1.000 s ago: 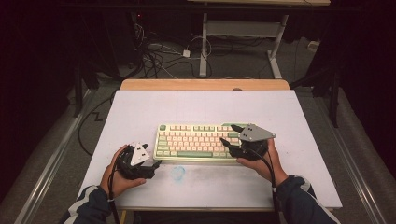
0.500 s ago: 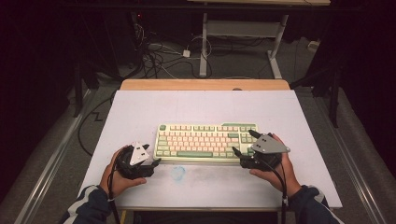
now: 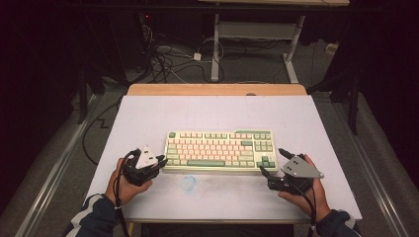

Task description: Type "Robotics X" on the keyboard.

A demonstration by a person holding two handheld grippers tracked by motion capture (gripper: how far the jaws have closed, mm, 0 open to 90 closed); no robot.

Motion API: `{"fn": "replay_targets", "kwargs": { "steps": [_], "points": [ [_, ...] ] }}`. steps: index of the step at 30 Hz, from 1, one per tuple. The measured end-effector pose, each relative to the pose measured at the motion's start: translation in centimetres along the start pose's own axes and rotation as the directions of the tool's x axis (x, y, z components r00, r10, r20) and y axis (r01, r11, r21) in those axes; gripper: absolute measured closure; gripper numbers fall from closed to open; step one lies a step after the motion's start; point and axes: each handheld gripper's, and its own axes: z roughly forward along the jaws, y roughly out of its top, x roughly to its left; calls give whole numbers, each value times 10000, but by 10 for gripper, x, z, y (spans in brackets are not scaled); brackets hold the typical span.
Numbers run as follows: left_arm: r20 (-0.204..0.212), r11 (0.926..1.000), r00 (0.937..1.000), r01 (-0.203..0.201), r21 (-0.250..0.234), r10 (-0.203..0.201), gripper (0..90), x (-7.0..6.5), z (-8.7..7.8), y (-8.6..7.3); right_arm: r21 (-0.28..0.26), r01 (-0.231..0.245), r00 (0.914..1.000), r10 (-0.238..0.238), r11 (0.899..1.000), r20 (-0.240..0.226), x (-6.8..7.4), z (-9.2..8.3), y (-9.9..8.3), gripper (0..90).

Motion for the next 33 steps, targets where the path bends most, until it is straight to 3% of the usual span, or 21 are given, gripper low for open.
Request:
{"fn": "replay_targets", "kwargs": {
  "steps": [4,10,16,19,27,33],
  "points": [
    [197,9999,9998,13,164,-16,865,-3,4,7,133,60,10000,-60,9999,18,2,-5,-6,201],
    [501,9983,9986,-171,564,143,873,-13,16,17,309,130,9999,-132,9994,62,4,-10,-11,203],
    [964,9944,9944,-513,927,423,873,-31,34,25,368,145,9999,-143,9992,-52,7,-9,-11,205],
    [1171,9896,9902,-898,1121,766,872,-42,48,28,482,247,9996,-240,9985,-154,9,-7,-12,205],
    [1708,9799,9812,-1181,1610,902,871,-65,83,28,588,371,9988,-352,9976,-326,11,-4,-13,206],
    [1745,9680,9788,-1426,2064,1070,871,-73,103,21,625,422,9985,-399,9971,-382,11,-3,-13,206]
  ]
}}
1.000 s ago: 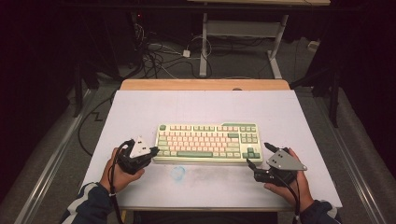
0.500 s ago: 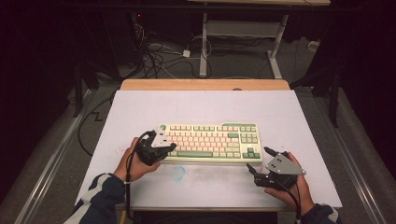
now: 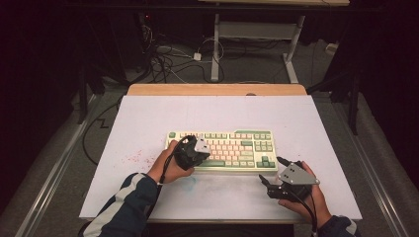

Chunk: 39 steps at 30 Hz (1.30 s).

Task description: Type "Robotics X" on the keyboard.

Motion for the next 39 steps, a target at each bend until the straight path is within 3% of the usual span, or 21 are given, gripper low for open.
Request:
{"fn": "replay_targets", "kwargs": {
  "steps": [14,18,27,32,39],
  "points": [
    [-199,9999,9997,115,74,-113,871,3,7,-2,104,132,9999,-130,9999,-112,2,2,0,211],
    [-213,9997,9995,-236,86,238,869,-1,7,-4,306,204,9996,-199,9993,-176,4,4,-1,217],
    [-106,9938,9998,-184,-1094,174,814,0,-14,6,260,157,9998,-154,9995,-125,3,3,-1,228],
    [-173,9878,9998,-152,-1550,127,732,1,-23,8,272,114,9999,-112,9996,-101,3,2,-1,227],
    [-202,9785,9998,-99,-2059,59,548,6,-32,3,251,159,9998,-156,9996,-101,2,2,-1,227]
  ]
}}
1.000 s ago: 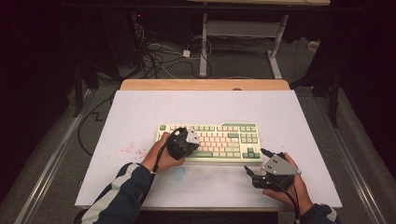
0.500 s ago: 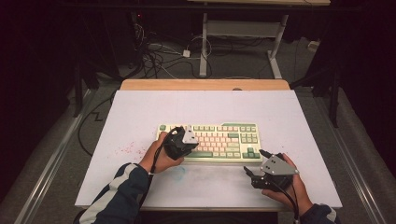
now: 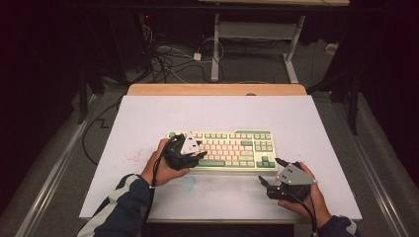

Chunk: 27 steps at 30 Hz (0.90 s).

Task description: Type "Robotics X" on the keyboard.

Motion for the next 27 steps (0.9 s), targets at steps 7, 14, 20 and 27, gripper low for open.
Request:
{"fn": "replay_targets", "kwargs": {
  "steps": [7,14,20,27],
  "points": [
    [-364,9990,9992,-169,-402,154,386,5,-8,-3,17,-62,10000,62,10000,28,-1,0,0,226],
    [-685,9963,9973,-315,-796,260,225,8,-18,-5,37,-126,9999,126,9999,2,-2,0,-1,226],
    [-917,9932,9955,-341,-1109,239,201,14,-32,-9,30,-153,9999,153,9999,-1,-3,0,-1,227],
    [-1314,9920,9907,-518,-1155,365,192,23,-46,-19,59,-221,9998,221,9997,6,-4,0,0,236]
  ]
}}
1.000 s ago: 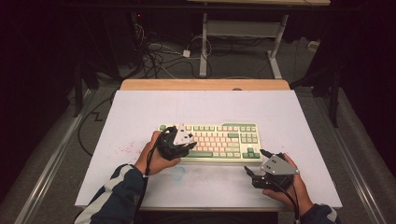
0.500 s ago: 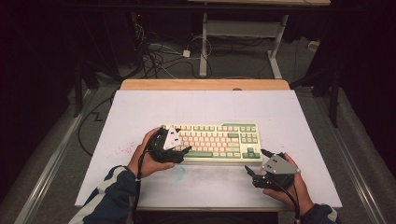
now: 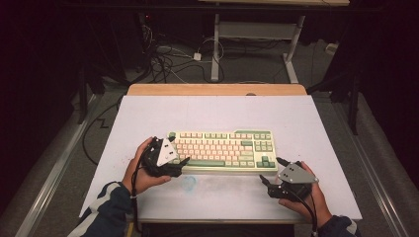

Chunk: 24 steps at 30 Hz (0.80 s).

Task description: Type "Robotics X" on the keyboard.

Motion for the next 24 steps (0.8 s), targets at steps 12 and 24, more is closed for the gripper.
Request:
{"fn": "replay_targets", "kwargs": {
  "steps": [12,24],
  "points": [
    [-657,9998,9978,2,198,11,171,15,-23,-20,-94,-190,9994,188,9998,-287,-4,0,3,287],
    [-910,9976,9957,251,643,-192,172,22,-35,-36,-20,-476,9952,473,9989,-853,-8,9,21,573]
  ]
}}
